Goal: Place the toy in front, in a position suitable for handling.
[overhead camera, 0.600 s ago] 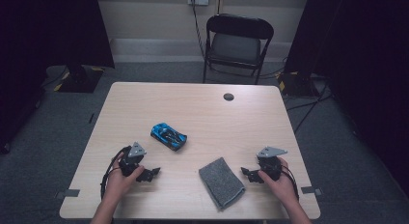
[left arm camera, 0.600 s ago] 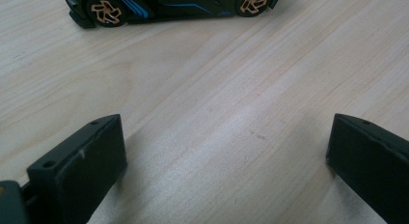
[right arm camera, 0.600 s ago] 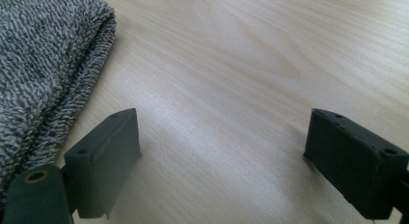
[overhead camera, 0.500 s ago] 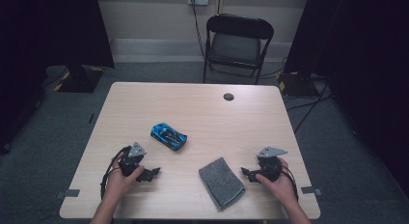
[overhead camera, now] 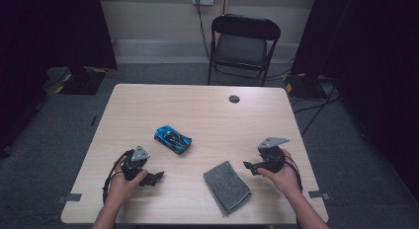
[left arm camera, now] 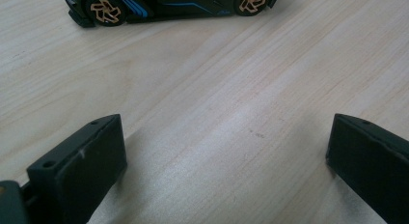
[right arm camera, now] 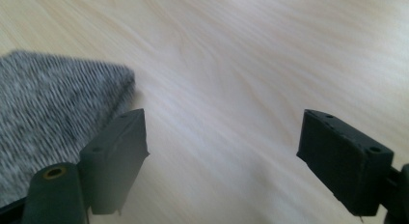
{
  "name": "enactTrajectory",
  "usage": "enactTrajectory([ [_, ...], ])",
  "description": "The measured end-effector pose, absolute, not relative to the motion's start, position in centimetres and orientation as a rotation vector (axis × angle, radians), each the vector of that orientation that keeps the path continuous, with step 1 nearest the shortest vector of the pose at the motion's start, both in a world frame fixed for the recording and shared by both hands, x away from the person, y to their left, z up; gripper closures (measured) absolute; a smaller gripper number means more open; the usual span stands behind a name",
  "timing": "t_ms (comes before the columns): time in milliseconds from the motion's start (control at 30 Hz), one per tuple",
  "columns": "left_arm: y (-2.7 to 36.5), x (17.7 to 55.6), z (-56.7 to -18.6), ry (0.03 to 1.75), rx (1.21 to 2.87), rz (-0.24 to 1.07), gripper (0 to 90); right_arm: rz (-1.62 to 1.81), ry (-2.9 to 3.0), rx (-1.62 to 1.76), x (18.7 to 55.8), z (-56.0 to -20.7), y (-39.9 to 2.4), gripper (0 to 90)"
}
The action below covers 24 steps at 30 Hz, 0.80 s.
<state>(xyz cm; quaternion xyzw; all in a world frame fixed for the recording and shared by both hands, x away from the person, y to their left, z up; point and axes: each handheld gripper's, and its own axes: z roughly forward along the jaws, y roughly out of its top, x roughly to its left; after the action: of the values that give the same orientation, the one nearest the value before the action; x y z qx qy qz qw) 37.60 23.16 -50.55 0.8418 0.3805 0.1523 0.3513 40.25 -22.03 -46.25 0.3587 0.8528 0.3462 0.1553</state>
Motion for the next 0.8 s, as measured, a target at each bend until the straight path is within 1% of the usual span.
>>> enactTrajectory([
  [300,23.2,37.6,-50.6,0.984,2.180,0.395,0.0,1.049,2.492,0.973,42.1,-44.8,-17.9,15.8],
  [800,23.2,37.6,-50.6,0.985,2.179,0.394,0.0,1.057,2.556,0.900,43.2,-44.2,-14.4,15.8],
])
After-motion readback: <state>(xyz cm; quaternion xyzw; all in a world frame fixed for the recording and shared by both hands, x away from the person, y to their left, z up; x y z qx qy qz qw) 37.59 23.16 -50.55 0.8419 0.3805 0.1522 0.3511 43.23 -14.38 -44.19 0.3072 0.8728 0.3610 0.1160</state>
